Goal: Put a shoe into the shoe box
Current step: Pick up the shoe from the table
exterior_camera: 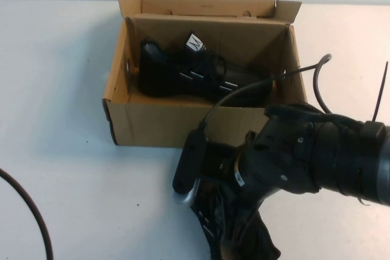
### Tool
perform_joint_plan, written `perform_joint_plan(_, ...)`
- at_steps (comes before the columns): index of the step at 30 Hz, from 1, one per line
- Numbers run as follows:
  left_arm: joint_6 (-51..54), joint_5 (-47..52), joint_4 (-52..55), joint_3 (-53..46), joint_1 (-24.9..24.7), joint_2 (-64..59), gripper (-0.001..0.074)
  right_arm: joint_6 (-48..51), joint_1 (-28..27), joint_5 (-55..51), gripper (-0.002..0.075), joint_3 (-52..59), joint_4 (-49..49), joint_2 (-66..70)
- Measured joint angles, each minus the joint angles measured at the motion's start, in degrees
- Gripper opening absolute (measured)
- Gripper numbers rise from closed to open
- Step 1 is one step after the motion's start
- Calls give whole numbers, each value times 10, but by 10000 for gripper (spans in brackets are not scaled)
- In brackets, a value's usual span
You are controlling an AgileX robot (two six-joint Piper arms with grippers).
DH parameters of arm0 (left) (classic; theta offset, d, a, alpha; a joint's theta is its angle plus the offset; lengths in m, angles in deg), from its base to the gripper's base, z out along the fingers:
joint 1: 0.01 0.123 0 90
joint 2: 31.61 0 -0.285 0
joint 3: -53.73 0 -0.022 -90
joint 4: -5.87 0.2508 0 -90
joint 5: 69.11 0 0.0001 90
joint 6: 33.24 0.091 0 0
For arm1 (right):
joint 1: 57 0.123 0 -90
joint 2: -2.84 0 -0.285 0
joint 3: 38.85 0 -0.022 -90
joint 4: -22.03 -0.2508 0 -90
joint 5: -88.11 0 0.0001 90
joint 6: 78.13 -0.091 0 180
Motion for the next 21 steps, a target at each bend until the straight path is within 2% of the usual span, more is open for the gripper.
perform_joint_plan(5, 0, 13, -8, 0, 0, 0, -3, 19, 0, -22, -1, 0, -4, -33)
perform_joint_plan(10, 7, 16, -40, 0, 0, 0, -3, 118, 0, -62, -1, 0, -78, -91)
perform_joint_plan(15, 76, 27, -130, 0, 0, 0, -3, 203, 0, -93, -1, 0, -139, -159)
perform_joint_plan(21, 124, 28, -217, 0, 0, -7, -3, 312, 0, -121, -1, 0, -138, -233)
